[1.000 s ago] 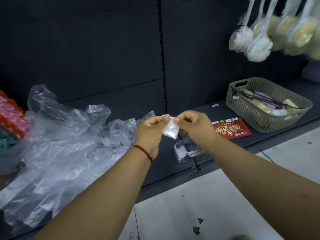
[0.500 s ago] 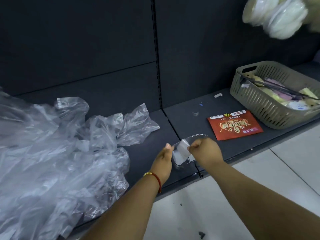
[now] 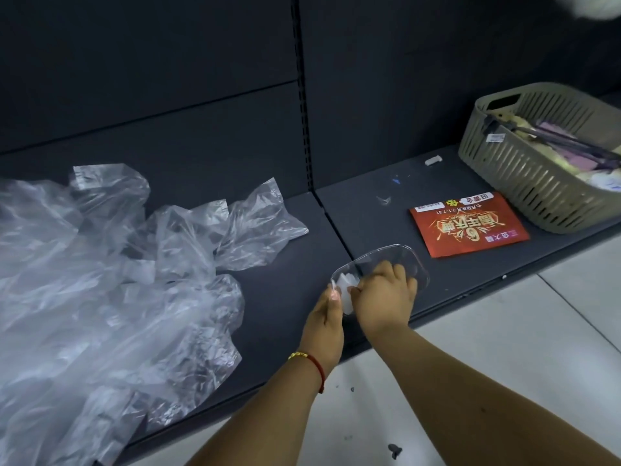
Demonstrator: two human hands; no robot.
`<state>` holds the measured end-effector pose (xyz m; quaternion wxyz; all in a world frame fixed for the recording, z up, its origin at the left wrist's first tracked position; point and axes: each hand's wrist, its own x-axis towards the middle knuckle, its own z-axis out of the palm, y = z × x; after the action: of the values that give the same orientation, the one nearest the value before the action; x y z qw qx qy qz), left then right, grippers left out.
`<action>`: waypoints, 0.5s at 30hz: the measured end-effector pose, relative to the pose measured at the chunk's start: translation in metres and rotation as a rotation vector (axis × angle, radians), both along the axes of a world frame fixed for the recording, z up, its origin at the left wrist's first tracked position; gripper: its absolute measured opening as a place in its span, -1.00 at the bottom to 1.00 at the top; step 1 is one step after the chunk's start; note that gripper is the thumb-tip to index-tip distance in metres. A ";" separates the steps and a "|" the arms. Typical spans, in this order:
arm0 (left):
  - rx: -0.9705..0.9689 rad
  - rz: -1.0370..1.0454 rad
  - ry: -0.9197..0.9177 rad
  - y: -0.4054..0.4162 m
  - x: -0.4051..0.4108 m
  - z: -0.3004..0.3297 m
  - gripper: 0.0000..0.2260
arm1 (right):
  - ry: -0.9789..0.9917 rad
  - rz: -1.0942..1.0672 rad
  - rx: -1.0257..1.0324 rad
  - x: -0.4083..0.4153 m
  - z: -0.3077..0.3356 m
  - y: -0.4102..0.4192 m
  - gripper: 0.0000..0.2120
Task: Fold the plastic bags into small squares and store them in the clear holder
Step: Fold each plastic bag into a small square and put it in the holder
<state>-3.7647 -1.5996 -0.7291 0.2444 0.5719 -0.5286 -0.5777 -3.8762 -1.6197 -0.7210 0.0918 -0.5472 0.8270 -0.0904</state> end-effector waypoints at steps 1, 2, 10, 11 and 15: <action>-0.014 0.001 -0.007 0.000 0.000 -0.001 -0.50 | 0.018 0.009 0.015 0.001 -0.001 0.000 -0.73; -0.028 0.000 -0.013 0.001 -0.001 -0.002 -0.50 | 0.040 0.024 0.031 0.002 -0.001 0.000 -0.72; -0.174 -0.055 -0.153 0.007 0.012 0.008 -0.57 | -0.005 0.022 -0.097 -0.001 -0.010 0.011 -0.68; -0.235 -0.048 -0.267 0.008 0.020 0.008 -0.58 | -0.001 0.009 -0.151 0.000 -0.011 0.015 -0.72; -0.679 0.130 -0.732 0.024 0.069 0.006 -0.61 | -0.021 -0.007 -0.344 0.014 -0.008 0.032 -0.83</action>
<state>-3.6955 -1.5754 -0.7231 0.2505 0.6570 -0.7012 -0.1181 -3.8620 -1.5874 -0.7293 0.0050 -0.5509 0.8003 -0.2366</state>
